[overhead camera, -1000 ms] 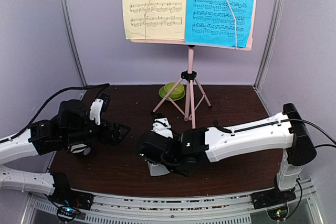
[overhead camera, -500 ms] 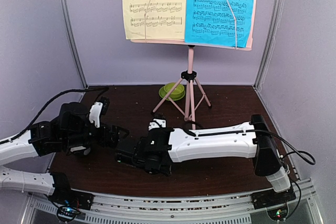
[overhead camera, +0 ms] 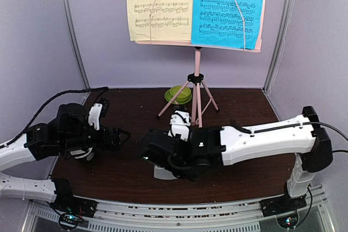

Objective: Set up the instrument practice props

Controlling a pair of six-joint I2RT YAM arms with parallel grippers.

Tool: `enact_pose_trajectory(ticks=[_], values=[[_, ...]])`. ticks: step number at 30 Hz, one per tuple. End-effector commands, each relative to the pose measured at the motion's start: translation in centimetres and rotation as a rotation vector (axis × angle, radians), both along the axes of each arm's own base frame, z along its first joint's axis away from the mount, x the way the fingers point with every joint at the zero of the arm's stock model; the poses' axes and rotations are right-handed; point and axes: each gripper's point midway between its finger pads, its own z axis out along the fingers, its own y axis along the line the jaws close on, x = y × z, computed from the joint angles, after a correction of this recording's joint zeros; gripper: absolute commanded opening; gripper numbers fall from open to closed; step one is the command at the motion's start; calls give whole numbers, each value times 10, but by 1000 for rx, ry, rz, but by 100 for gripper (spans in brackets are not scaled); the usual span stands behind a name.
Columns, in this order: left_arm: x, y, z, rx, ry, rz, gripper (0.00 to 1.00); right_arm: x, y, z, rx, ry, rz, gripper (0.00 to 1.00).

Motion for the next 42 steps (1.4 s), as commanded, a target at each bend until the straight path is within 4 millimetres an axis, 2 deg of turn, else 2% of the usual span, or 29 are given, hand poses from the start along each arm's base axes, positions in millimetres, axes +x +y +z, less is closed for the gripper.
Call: enact_pose_trajectory(ticks=[1,5,10,15,19,22,26,29,35,39,42], values=[[7,-4,30,-91,16,68,98,-1,-30,40,78,-78,20,100],[0,-24,44,-83,-2,51,98,-2,-68,41,85,-77,53,100],[-9,-66,53,-47,0,-8,98,-2,-114,32,153,-70,118,100],[-14,-117,39,18,52,-70,96,2,-159,17,199,-50,137,100],[-14,-150,29,55,88,-79,94,2,-184,5,181,-34,153,100],[-7,-165,18,84,125,-30,92,1,-193,-3,168,-16,169,100],[1,-181,-13,177,214,52,85,-2,-196,-11,140,0,197,100],[2,-186,-39,240,285,99,81,-4,-199,-15,127,8,209,100],[2,-178,-61,299,339,186,79,-6,-201,-19,154,9,227,100],[3,-166,-65,328,341,238,75,-8,-198,-22,153,16,248,100],[5,-164,-69,340,339,226,75,-8,-193,-24,148,16,271,100]])
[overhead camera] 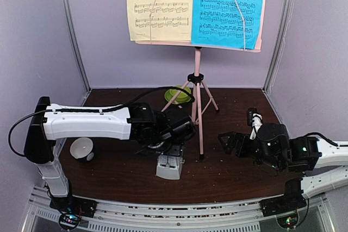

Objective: Set up the instrument practice props

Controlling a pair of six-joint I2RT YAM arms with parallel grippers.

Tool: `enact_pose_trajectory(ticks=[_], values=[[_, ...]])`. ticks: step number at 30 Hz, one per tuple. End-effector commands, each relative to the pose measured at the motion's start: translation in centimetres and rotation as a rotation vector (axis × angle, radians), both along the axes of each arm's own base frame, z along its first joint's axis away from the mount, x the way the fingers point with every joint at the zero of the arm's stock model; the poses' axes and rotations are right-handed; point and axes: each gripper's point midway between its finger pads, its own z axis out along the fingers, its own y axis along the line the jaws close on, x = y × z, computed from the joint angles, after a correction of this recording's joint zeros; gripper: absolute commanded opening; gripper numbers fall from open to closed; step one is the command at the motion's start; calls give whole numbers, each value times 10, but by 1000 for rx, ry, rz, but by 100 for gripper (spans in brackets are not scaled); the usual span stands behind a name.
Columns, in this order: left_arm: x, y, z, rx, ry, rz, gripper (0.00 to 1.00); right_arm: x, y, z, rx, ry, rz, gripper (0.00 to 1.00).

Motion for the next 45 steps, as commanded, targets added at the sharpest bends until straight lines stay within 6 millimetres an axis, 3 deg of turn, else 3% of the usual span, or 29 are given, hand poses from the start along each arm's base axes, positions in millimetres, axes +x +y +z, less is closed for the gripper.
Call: enact_pose_trajectory(ticks=[1,8,13,15,18,27,33,45], values=[[6,2,5,-13,-14,19,75,-2,9,-2,1,-7,49,100],[17,0,2,-65,-43,-63,74,-8,28,-9,27,14,138,100],[18,-8,6,-78,-43,-124,66,-10,40,-20,55,39,173,99],[17,-12,12,-91,-47,-156,60,-11,45,-26,70,49,188,97],[16,-15,23,-108,-70,-188,44,-13,54,-38,76,69,215,91],[22,-3,78,-180,-218,-213,29,-11,77,-58,65,54,276,67],[22,3,105,-221,-284,-212,25,-4,100,-45,149,49,279,64],[16,3,130,-264,-338,-243,23,4,145,-30,234,60,330,58]])
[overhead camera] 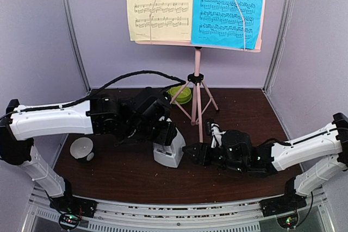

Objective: Set up the instrument practice props

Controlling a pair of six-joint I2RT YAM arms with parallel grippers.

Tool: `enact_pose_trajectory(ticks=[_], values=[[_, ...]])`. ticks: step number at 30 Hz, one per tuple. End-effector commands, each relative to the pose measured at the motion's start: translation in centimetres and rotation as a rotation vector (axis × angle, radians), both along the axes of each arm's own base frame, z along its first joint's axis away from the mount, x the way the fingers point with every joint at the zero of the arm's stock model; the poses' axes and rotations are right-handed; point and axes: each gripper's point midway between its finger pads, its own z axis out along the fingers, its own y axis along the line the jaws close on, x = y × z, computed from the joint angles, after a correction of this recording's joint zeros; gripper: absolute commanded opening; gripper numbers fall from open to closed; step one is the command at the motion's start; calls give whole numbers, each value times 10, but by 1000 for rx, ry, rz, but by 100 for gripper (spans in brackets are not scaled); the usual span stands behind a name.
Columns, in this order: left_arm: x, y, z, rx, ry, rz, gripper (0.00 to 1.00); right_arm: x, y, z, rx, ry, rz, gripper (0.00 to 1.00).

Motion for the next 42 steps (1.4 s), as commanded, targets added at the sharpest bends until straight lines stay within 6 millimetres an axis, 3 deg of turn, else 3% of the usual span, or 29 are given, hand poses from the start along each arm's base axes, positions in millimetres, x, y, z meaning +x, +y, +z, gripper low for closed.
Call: enact_pose_trajectory(ticks=[1,10,21,27,32,34,39,42], values=[[7,-8,54,-160,-111,2,23,6,18,18,51,-13,14,56],[2,-3,66,-207,-142,-29,21,8,14,1,-34,1,-2,39],[-6,-10,77,-264,-162,-101,17,10,17,5,-41,-18,2,19],[-9,-14,78,-277,-162,-130,15,13,16,10,-56,-39,-2,15],[-12,-15,82,-292,-172,-146,13,15,12,7,-84,-33,-17,0],[-12,-14,84,-297,-181,-152,12,16,9,8,-74,-25,-28,0],[-13,-9,88,-308,-217,-160,11,15,10,26,26,-6,-16,0],[-13,-6,94,-305,-263,-176,11,15,15,47,137,26,2,0]])
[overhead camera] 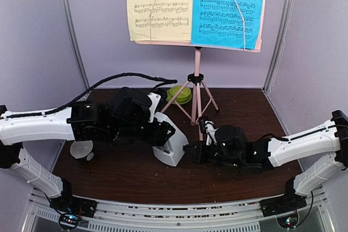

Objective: Set up the instrument practice props

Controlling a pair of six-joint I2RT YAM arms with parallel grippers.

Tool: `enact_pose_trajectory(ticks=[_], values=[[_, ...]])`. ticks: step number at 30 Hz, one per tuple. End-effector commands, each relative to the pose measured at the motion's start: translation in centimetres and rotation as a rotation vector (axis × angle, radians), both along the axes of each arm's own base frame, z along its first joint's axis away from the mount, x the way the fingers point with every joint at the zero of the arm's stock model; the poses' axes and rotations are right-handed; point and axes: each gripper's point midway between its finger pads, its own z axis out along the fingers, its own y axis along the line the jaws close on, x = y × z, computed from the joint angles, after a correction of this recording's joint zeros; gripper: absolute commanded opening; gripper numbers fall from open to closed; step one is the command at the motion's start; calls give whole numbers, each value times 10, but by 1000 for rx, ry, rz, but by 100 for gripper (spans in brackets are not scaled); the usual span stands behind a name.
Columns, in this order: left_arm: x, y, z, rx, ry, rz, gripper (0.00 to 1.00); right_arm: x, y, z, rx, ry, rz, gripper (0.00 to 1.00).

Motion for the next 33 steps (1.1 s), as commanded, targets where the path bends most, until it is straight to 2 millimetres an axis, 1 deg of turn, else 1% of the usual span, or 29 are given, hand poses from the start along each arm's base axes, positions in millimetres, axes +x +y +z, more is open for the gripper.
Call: enact_pose_trajectory(ticks=[1,3,5,10,15,23,27,33], values=[[-2,-9,68,-203,-148,-44,11,10,4,53,234,30,-24,0],[-2,-8,72,-204,-180,-52,11,11,7,69,312,56,-24,0],[-3,-8,76,-205,-210,-66,10,13,8,81,378,89,-34,0],[-8,-8,82,-194,-273,-104,10,17,4,103,549,198,-71,0],[-15,-7,86,-193,-324,-136,10,20,-1,118,712,296,-109,0],[-27,4,100,-225,-425,-192,9,24,-10,144,968,415,-135,0],[-35,4,98,-185,-462,-267,9,24,-11,153,1048,457,-127,0],[-47,6,102,-155,-517,-333,9,27,-17,165,1180,523,-137,0]])
